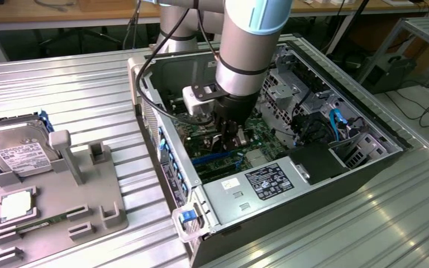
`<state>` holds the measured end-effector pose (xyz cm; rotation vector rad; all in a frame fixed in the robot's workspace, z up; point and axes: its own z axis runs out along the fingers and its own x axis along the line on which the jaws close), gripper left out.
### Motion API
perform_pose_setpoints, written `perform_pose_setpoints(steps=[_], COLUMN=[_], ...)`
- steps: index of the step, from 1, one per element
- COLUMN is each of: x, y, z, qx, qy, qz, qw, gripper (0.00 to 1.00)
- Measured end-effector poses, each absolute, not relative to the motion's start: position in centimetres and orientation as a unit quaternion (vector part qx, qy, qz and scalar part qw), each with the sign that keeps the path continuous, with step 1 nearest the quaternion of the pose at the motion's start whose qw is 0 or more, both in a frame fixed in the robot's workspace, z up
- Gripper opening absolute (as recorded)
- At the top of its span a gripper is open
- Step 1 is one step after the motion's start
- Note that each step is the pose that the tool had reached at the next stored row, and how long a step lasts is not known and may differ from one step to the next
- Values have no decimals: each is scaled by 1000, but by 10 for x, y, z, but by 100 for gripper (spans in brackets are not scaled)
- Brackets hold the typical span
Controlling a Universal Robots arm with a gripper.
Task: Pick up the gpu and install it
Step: 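Insert the gpu into the slot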
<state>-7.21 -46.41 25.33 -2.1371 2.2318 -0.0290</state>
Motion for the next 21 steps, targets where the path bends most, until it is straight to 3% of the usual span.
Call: perform_pose_setpoints(steps=[21], x=[-77], y=[-464], z=[248], qx=[-698], qy=[715], qz=[-9], qw=[26], gripper=[28])
